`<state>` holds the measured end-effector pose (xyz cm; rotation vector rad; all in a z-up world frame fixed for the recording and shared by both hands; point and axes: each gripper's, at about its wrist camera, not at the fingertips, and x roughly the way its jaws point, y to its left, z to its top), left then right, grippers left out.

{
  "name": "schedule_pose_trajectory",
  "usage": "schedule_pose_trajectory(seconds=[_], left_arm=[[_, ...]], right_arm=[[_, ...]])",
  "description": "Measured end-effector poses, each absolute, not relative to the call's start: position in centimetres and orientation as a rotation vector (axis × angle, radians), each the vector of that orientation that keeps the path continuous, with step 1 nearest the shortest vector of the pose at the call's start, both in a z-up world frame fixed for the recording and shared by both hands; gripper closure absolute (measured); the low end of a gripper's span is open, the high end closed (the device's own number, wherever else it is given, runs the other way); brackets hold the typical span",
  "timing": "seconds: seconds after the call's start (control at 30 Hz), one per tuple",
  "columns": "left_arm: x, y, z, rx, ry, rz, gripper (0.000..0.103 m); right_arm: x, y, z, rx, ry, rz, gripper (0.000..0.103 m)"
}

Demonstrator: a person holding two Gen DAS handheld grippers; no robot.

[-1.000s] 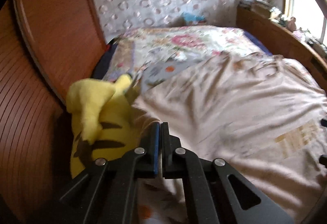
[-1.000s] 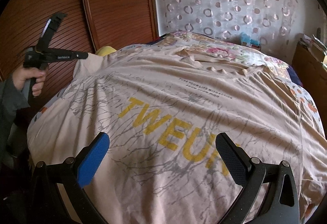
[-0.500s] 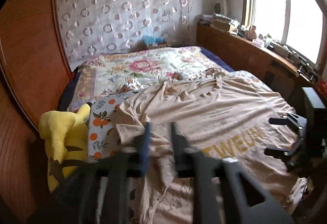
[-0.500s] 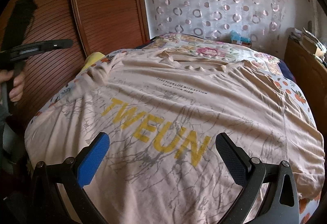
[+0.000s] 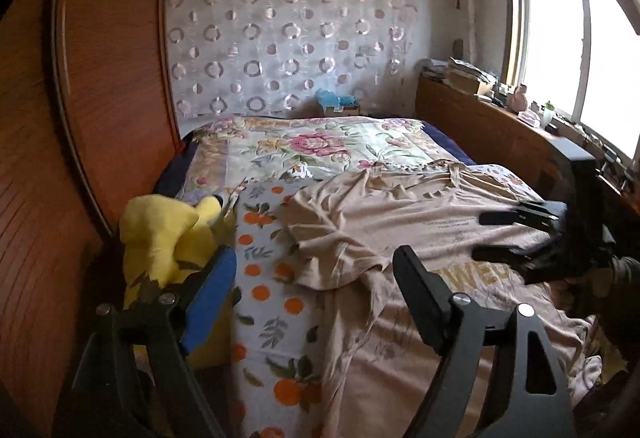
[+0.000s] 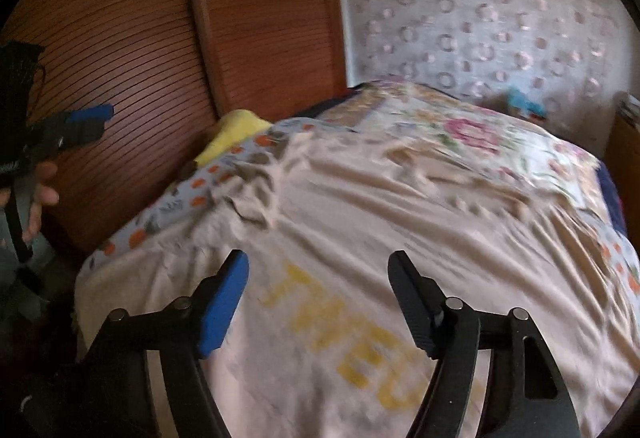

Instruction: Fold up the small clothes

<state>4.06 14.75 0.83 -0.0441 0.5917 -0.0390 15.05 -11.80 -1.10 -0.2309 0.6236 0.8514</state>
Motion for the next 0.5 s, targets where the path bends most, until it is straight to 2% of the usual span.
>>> schedule_pose_trajectory(seconds=[0.27,0.5], left_arm=[[2.7,16.0,-0.5,-0.061,0.603,0.0,0.022],[1.5,17.1,-1.5,-0.083,0.586,0.063,0.022]], right_arm=[[18.1,-2.1,-3.1,-0.275,0.694,1.017,0.046],[19.3,3.2,-4.9,-0.317,0.756,1.043,0.055]])
